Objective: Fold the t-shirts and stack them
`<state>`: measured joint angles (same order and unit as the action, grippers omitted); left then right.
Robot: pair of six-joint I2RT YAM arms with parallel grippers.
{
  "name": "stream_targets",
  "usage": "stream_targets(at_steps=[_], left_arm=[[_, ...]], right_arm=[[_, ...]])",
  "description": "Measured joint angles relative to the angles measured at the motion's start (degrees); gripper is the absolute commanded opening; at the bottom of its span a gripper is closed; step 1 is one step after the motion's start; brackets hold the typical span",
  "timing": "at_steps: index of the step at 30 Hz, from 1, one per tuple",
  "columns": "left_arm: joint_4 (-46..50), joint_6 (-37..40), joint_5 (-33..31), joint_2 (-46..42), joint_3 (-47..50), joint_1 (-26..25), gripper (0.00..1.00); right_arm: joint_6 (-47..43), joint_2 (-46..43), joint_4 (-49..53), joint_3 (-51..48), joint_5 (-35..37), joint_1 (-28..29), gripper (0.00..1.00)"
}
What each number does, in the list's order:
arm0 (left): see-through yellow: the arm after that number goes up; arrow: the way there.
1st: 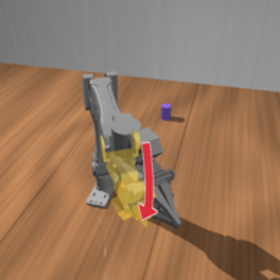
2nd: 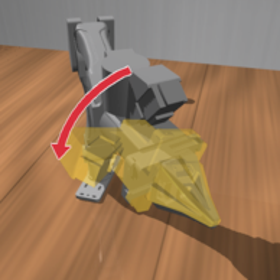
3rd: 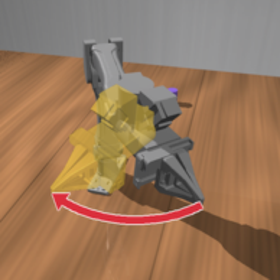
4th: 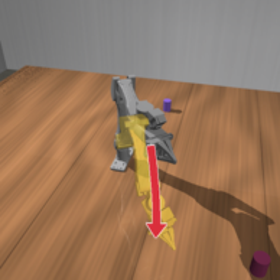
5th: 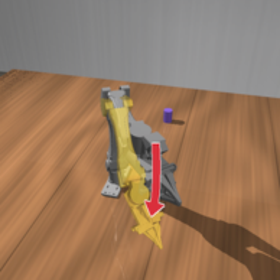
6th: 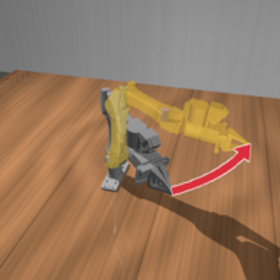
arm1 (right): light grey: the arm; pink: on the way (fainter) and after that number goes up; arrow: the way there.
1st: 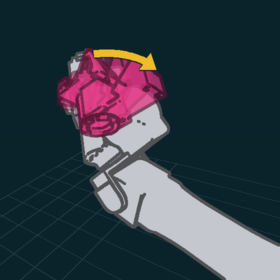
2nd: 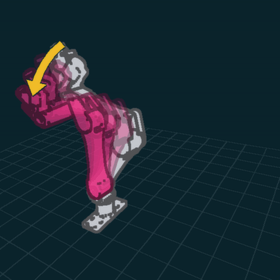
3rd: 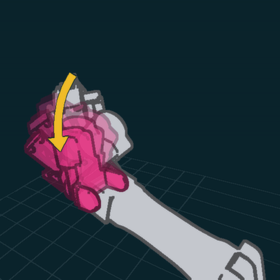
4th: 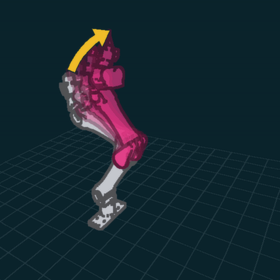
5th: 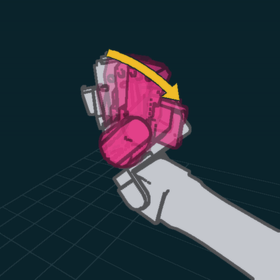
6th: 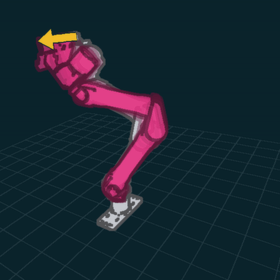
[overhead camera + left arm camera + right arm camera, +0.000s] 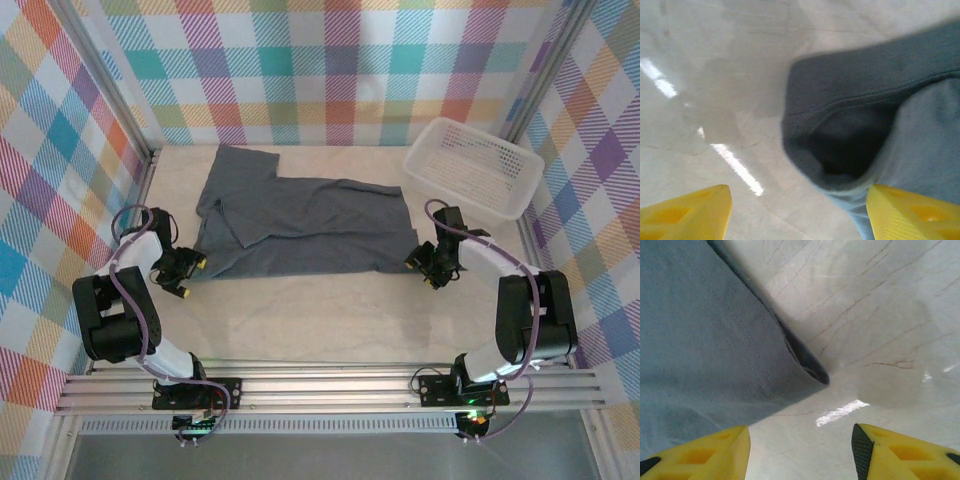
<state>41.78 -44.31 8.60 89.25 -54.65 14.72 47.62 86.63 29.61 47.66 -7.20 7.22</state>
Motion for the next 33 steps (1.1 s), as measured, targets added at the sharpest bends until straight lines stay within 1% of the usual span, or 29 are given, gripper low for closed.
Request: stream_targets(at_steps=[1,4,7,8,11,14,16,18,19,21,25,29,33], left_arm=[[-1.03,-0.37,0.48,0.17,0.17,0.0,0.68],[-3.8,-1.46,1.03,1.11,0.52,0.07,0.61],[-6.19,-1.95,0.87,1.81,0.55,0.07,0.45],[-6.86,-2.05,0.76,2.05,0.55,0.11,0.41],[-8.13,-1.77,0.02,2.71,0.55,0.17,0.34],[-9.05,-1.57,-0.81,3.06,0.55,0.44,0.21],[-9.35,-1.25,-1.38,3.15,0.55,0.59,0.13],[-9.64,-1.11,-1.86,3.69,0.5,0.76,0.0],[-9.79,-0.83,-2.03,4.04,0.48,0.9,0.0],[-10.16,-0.17,-2.32,4.9,0.42,1.73,0.0],[-10.21,0.26,-3.5,5.14,0.09,3.89,0.0],[-9.57,0.44,-4.2,4.04,-0.02,4.9,0.0],[-8.04,0.44,-4.26,1.44,-0.02,4.96,0.0]], right_arm=[[0.46,0.46,-0.79,-0.24,-0.55,-0.31,0.55],[2.19,1.09,-3.26,-1.55,-1.68,-1.01,0.53],[3.61,1.11,-4.44,-2.45,-2.14,-1.4,0.47],[4.07,1.22,-4.87,-2.54,-2.34,-1.46,0.46],[5.22,2.64,-6.78,-2.56,-2.56,-1.73,0.43],[6.36,3.3,-6.84,-2.56,-2.99,-2.03,0.39],[6.8,3.93,-6.34,-2.25,-3.39,-2.32,0.32],[7.06,4.7,-5.09,-1.55,-3.41,-2.56,0.22],[7.19,4.85,-4.46,-1.36,-3.32,-2.69,0.17],[6.8,5.01,-3.34,-0.98,-2.91,-2.91,0.0],[5.86,5.79,-7.39,0.22,-0.7,-2.4,0.0],[4.33,3.85,-6.69,0.26,1.55,-2.14,0.0],[3.32,-0.33,-5.33,-0.07,2.03,-1.99,0.0]])
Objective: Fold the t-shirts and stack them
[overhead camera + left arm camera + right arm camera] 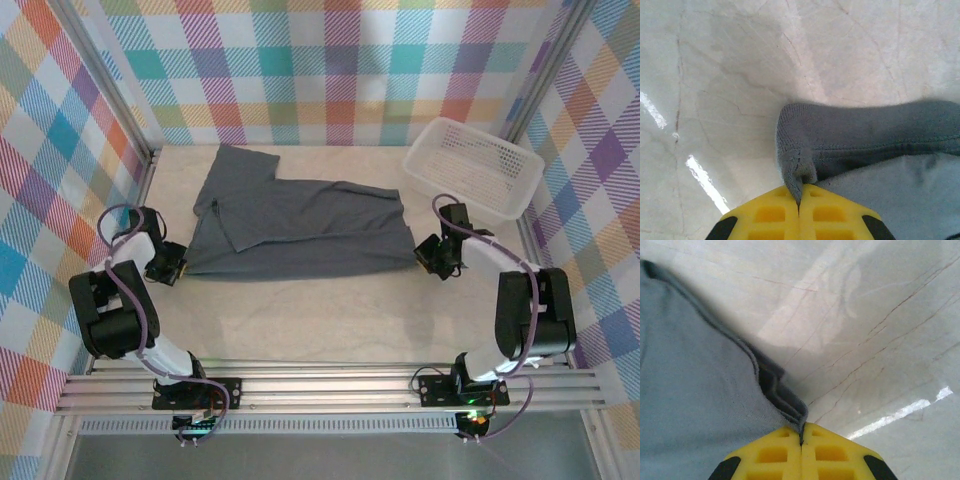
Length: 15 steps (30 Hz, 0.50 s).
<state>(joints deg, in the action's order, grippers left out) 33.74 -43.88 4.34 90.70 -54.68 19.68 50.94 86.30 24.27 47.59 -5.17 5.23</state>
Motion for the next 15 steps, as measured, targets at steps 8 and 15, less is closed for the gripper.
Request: stream_targets(at_steps=[8,15], left_arm=[[2.78,-0.24,-1.25,-3.89,2.84,0.02,0.0],[6.05,-1.64,-4.7,-6.54,5.07,0.09,0.0]], right_arm=[[1.88,-6.45,2.78,-8.24,-1.09,2.6,0.0],[7.58,-14.97,7.69,-13.6,1.05,6.97,0.0]])
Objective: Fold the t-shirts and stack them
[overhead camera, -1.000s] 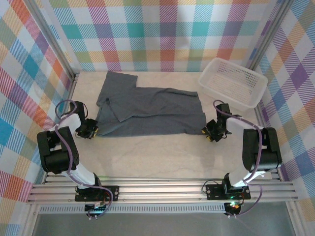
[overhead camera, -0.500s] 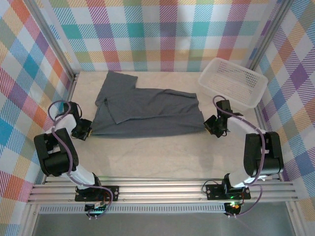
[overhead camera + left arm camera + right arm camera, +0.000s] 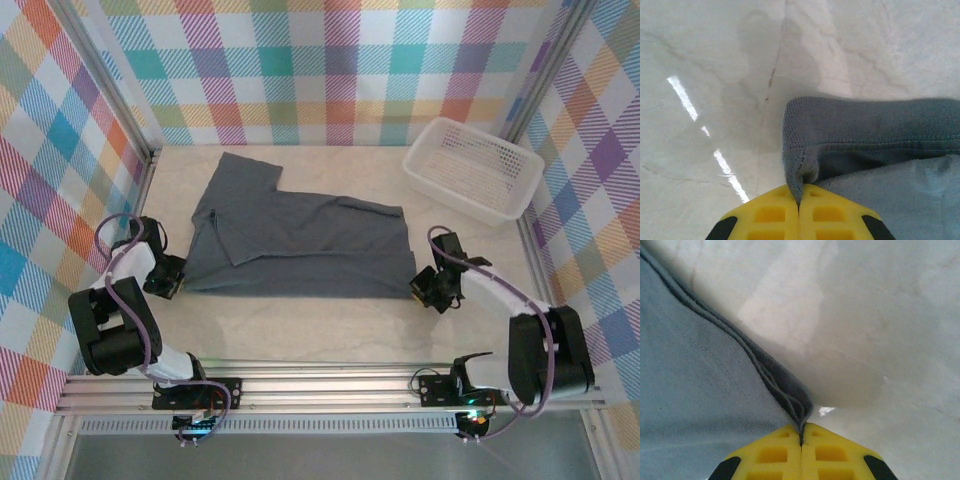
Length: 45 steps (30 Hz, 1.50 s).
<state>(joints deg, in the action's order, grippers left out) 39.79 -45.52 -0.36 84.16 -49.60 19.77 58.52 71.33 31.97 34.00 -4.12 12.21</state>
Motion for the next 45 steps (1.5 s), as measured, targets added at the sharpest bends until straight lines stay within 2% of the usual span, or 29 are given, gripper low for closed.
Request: stream_targets(at_steps=[5,6,7,8,9,10,12,15,18,21,25,28,38,45], left_arm=[[2.05,-1.36,-2.1,-2.4,1.05,0.02,0.01],[2.49,-1.38,-2.36,-2.86,1.05,0.04,0.07],[2.56,-1.22,-2.36,-3.08,1.03,0.04,0.18],[2.64,-0.83,-2.34,-3.21,0.98,0.04,0.42],[2.93,-0.5,-2.51,-3.23,0.79,0.04,0.7],[3.48,-0.24,-2.84,-3.23,0.46,0.11,0.79],[4.39,0.11,-3.63,-3.87,-0.33,0.28,0.81],[5.27,0.11,-2.75,-7.74,-0.7,0.13,0.78],[5.01,-0.81,-0.74,-12.7,-0.87,-3.04,0.7],[1.44,-3.34,3.56,-13.68,-1.09,-13.0,0.65],[-4.79,-6.47,8.37,-6.84,-1.25,-23.61,0.52],[-5.99,-7.82,8.35,-2.4,-1.25,-25.24,0.51],[-7.76,-8.92,7.61,4.17,-1.33,-25.29,0.48],[-9.9,-9.09,7.37,6.62,-1.79,-25.4,0.01]], right_arm=[[3.23,-3.48,2.91,-0.7,2.25,0.26,0.01],[3.82,-4.37,3.28,-0.98,2.58,0.26,0.16],[4.31,-5.14,3.56,-1.25,2.67,0.26,0.3],[4.72,-6.03,4.02,-1.44,2.89,0.26,0.43],[5.01,-6.78,4.76,-1.44,3.32,0.26,0.51],[5.05,-7.39,5.31,-1.42,3.69,0.26,0.54],[4.81,-8.83,7.06,-1.09,4.87,0.26,0.56],[3.21,-11.69,8.92,0.55,6.36,0.33,0.57],[-0.44,-13.31,7.74,3.61,6.36,1.84,0.57],[-5.27,-10.73,4.35,7.63,4.79,6.36,0.57],[-10.01,-5.7,-2.23,10.71,0.74,11.91,0.56],[-11.06,-4.46,-4.33,10.71,-0.98,12.33,0.56],[-11.26,-4.39,-6.67,10.71,-2.45,12.41,0.55],[-11.23,-4.39,-6.71,10.71,-2.62,12.52,0.55]])
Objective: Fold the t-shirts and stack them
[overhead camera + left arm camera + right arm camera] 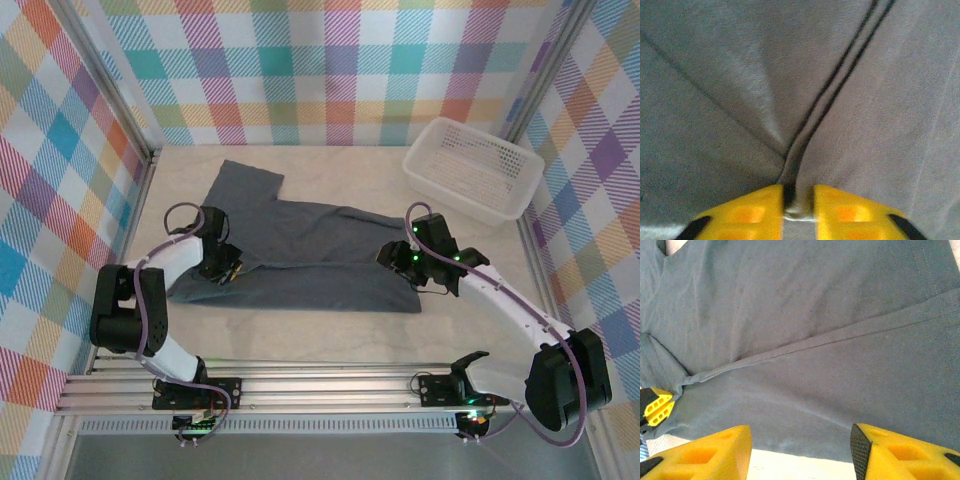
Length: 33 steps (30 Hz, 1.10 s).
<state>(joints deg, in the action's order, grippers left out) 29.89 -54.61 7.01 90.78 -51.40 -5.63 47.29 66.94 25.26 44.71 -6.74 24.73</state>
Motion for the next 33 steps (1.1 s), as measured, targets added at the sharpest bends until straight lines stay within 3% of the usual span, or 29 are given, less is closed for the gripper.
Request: stream_targets(at_steps=[13,24,33], left_arm=[[0.09,1.73,-0.46,1.55,-7.93,-2.43,0.0],[4.44,9.38,-3.58,13.05,-23.26,-6.47,0.0],[6.19,15.37,-5.53,16.87,-28.39,-10.14,0.0]], right_arm=[[0.02,0.0,0.0,0.0,0.02,0.02,0.54],[0.22,0.26,0.0,0.0,0.0,0.02,0.53],[0.26,1.31,-0.02,0.0,0.0,0.0,0.53]])
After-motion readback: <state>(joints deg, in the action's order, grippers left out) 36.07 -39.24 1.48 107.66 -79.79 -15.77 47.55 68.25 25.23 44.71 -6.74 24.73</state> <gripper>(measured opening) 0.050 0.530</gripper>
